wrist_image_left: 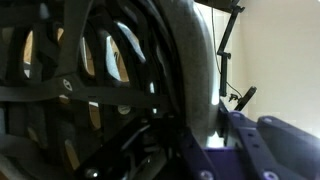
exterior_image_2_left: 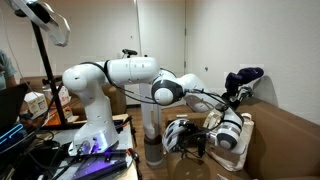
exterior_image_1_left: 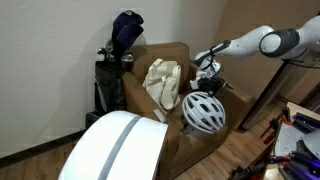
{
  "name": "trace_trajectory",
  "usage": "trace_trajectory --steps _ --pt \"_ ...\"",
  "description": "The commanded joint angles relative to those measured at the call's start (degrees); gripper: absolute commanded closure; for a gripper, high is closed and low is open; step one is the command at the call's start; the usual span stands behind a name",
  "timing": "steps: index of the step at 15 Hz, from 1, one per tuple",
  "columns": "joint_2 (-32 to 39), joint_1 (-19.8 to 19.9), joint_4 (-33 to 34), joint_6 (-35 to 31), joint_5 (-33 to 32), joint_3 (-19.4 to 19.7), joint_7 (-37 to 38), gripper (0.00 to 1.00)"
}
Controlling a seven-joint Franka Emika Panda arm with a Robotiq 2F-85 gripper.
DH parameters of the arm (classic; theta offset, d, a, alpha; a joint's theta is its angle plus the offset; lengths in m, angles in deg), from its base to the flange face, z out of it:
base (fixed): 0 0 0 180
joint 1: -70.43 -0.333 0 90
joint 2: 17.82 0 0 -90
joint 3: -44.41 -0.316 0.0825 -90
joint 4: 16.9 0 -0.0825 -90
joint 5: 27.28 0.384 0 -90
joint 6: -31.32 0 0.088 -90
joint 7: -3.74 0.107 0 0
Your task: Move the white object from one arm of the couch to the other,put the remote on the left arm of the couch and then move the helmet to the corner
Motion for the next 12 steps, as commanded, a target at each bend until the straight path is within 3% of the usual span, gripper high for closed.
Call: trace_trajectory --steps 1,2,6,7,12 --pt "0.0 0.2 0.1 0.1 -0.2 -0.1 0.3 0.9" --pt "0.0 0.2 0.1 -0.1 -0.2 -0.1 0.3 0.65" --pt "0.0 0.2 0.1 -0.2 -0.2 -0.1 0.3 0.65" --pt "0.0 0.2 0.1 -0.2 -0.2 -0.1 0.3 0.9" --pt "-0.6 0.7 -1.7 -2.8 2.4 0.1 1.5 0.9"
